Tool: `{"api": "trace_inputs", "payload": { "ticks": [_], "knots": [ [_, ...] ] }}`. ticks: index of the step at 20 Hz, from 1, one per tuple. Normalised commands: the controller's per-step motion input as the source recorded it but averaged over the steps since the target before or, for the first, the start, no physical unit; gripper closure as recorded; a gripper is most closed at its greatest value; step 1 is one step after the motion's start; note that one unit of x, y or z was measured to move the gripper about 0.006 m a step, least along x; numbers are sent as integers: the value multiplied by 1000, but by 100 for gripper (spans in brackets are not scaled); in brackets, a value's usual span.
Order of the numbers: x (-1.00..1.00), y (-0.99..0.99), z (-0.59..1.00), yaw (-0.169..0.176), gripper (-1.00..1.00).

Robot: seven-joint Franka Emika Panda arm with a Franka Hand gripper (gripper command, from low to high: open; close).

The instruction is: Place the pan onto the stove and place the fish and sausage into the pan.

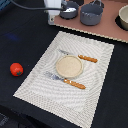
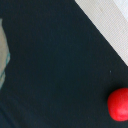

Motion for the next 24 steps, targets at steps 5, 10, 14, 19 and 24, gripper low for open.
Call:
{"api": "trace_inputs", "payload": {
  "ticks": [5,10,14,19,24],
  "knots": [
    [-262,-749,-186,-21,-100],
    [-261,-714,-209,-39,-100],
    [-244,-504,-231,-141,-100],
    [-150,-429,-108,-180,-100],
    [-160,-412,-165,-177,-100]
  ]
}}
